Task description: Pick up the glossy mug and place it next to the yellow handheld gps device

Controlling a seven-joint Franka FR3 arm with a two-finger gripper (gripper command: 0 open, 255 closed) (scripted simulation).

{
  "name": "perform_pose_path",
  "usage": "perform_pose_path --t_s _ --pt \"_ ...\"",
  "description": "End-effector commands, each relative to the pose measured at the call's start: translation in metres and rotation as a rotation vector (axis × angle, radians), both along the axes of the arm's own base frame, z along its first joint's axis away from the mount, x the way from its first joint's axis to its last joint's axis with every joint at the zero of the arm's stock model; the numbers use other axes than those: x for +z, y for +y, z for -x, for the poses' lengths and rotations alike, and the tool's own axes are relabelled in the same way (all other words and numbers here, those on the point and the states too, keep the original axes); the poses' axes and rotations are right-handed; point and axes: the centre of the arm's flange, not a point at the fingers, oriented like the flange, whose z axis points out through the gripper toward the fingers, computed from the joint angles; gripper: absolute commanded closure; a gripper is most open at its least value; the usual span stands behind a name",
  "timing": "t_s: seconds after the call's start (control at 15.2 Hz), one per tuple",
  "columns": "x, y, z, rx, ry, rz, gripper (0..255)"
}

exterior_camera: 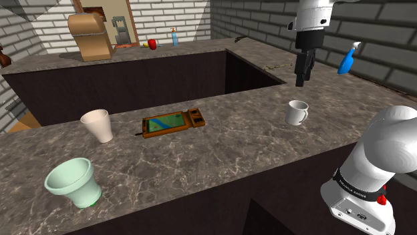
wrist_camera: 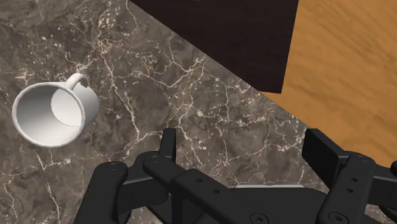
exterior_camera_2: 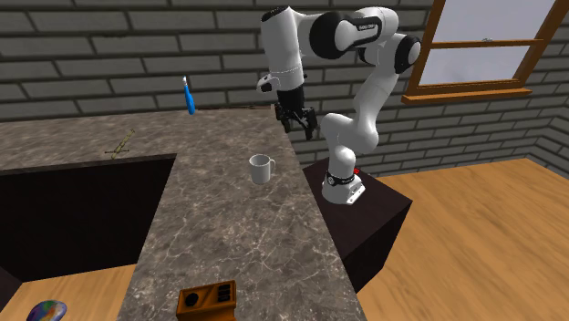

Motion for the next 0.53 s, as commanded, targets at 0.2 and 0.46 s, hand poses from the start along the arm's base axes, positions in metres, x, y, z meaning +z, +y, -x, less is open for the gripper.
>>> perform_pose_path --t_s 0.2,0.46 --pt "-0.024 -0.03 -0.007 -0.003 -0.001 0.006 0" --pt "-0.056 -0.07 -0.015 -0.007 -0.002 0.013 0"
